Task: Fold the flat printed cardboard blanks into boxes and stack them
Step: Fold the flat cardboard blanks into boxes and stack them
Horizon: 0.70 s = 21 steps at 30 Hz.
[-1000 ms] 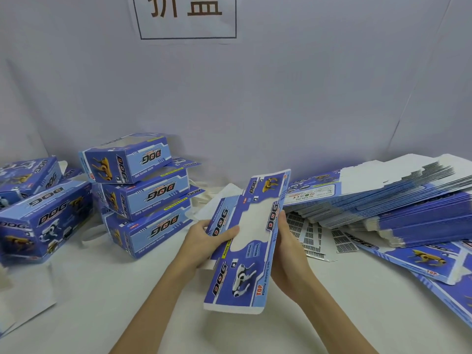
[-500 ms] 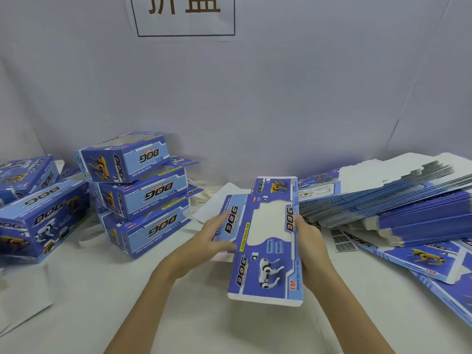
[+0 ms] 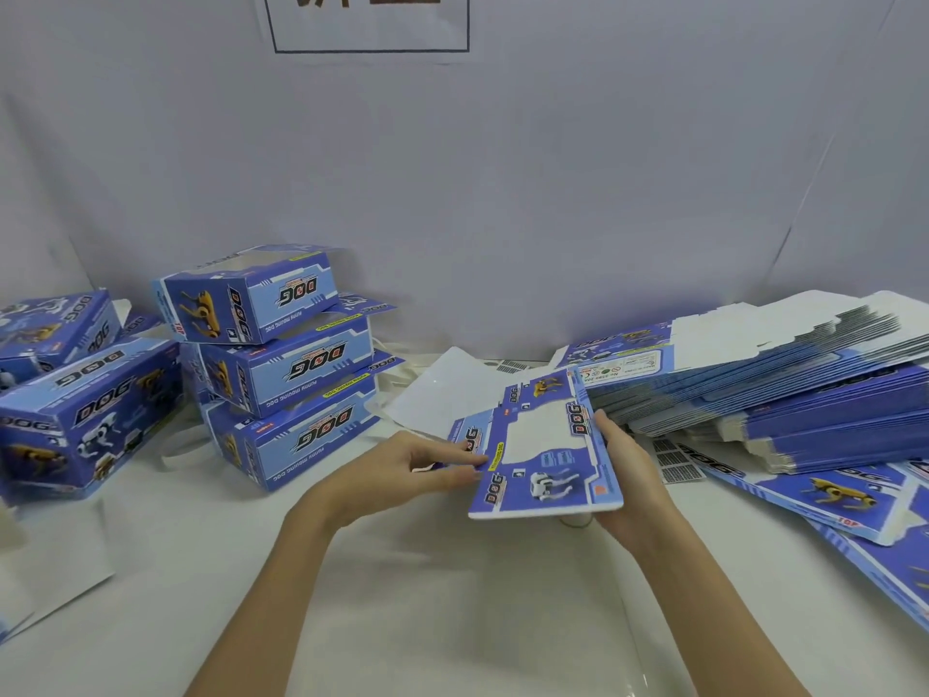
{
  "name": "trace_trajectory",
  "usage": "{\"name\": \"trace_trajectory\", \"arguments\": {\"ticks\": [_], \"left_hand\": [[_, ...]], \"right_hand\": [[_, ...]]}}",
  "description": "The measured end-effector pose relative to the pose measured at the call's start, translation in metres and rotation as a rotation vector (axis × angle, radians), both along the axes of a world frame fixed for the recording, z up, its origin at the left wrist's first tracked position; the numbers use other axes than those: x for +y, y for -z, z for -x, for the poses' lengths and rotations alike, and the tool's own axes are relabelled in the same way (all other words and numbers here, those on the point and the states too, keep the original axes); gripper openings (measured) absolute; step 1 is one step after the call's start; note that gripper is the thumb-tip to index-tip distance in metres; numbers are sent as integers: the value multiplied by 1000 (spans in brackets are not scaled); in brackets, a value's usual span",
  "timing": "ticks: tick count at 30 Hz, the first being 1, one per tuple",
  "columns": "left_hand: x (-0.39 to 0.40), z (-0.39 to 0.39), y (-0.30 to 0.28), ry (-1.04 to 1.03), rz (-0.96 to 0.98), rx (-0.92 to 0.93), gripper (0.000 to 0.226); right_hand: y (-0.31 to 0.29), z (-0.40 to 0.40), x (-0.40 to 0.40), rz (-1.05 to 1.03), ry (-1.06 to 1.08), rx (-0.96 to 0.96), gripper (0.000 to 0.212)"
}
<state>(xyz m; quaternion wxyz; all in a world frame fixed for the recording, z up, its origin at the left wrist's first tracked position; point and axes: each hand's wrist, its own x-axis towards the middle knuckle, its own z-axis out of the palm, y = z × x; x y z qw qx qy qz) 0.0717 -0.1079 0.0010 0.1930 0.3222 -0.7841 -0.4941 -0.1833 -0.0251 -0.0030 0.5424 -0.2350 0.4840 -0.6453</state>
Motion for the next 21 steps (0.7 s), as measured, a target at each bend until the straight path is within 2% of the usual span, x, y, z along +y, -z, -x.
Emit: {"name": "trace_trajectory", "arguments": {"ticks": [2,4,5,6,8,9,12,14,17,19,21], "left_hand": [[-2,2,3,-25,52,41,33],[-4,6,6,-133,131,99,48],[-6,8,7,-207,178,123,55],[-8,10,9,-271,232,133,52],[-8,14,11,-311,371,84,33],[-4,15,9,-289,440,51,31],[1,20,10,-231,558,-48,31],[3,24,9,-230,642,-102,29],[6,28,4,-235,715,-133,29],[9,29,1,-221,721,-148,28],[15,34,0,-216,777,-208,30]], "right_hand": [[0,-2,-4,58,-8,-74,44],[-2,-10,-5,118,-37,-76,35],[-2,-16,-6,146,-74,-37,31],[0,-24,-6,165,-112,13,37],[7,-43,-8,159,-145,137,59],[10,-53,-9,165,-149,205,63],[17,-71,-15,199,-60,324,55],[18,-72,-19,208,-19,364,58],[21,-70,-19,250,-2,554,61],[23,-70,-20,244,42,604,54],[23,-72,-25,211,92,451,36]]}}
